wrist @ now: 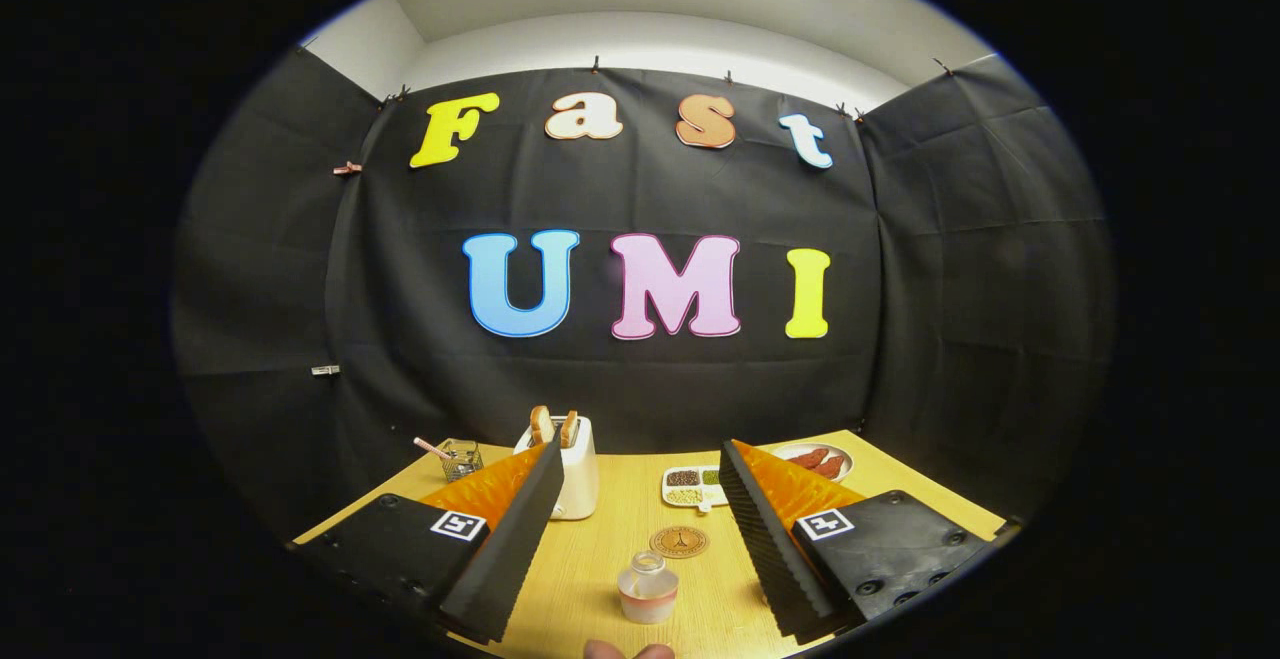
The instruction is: Take the bottle from table, then pour the juice into the cup, finally place the bottle on the coaster
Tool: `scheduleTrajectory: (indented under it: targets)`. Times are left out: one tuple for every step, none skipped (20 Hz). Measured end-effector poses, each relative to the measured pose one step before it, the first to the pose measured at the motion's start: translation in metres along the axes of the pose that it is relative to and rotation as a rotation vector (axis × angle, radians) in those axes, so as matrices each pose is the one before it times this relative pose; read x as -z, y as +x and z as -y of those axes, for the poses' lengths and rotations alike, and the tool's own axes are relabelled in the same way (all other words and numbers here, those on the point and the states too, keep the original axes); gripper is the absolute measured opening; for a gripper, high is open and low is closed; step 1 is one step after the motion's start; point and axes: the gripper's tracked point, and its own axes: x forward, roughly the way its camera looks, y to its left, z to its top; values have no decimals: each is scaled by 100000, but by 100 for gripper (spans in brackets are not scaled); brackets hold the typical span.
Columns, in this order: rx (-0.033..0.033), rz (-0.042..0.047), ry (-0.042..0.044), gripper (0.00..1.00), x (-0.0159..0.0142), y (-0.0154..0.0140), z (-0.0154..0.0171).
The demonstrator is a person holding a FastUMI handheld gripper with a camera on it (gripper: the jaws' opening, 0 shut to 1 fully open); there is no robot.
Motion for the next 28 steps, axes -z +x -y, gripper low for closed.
scheduleTrajectory:
  targets:
    - [190, 32, 277, 97, 116, -52, 93]
    - [155, -150, 356, 97, 120, -85, -91]
    - [116, 20, 452, 97, 119, -57, 22]
    - [44, 360, 368, 97, 17, -39, -88]
    - [162, 517, 379, 97, -47, -11, -74]
    - [259, 538, 81, 97, -6, -58, 13]
    - [621, 656, -704, 97, 9, 43, 13]
    - [450, 423, -988, 97, 83, -36, 2]
    - [0, 285, -1084, 97, 105, 78, 6]
    - [-528, 123, -1024, 97, 246, 22, -233]
    - [-351, 81, -794, 96, 320, 148, -137]
    - [-404, -66, -596, 97, 468, 183, -138]
    - [-341, -96, -615, 97, 590, 112, -192]
    - [336, -122, -676, 97, 807, 162, 3]
    - [856, -1366, -492, 97, 1098, 200, 104]
    - [775, -1315, 10, 97, 1382, 176, 58]
    - [789, -518, 541, 97, 988, 85, 78]
    - [1025, -305, 950, 97, 1073, 183, 105]
    - [432, 145, 1058, 97, 978, 168, -25]
    - [865, 738, 1050, 97, 989, 187, 31]
    - [1341, 745, 1326, 97, 872, 152, 187]
    - [1448, 1145, 1462, 96, 986, 111, 314]
    - [1336, 1022, 839, 97, 923, 171, 199]
    - [598, 231, 302, 97, 1244, 225, 110]
    - [-83, -306, -237, 97, 1213, 157, -13]
    - [-499, -628, -509, 97, 1257, 221, -40]
    - [-391, -516, -773, 97, 1191, 226, 8]
    - [-441, -353, -829, 97, 1202, 169, 3]
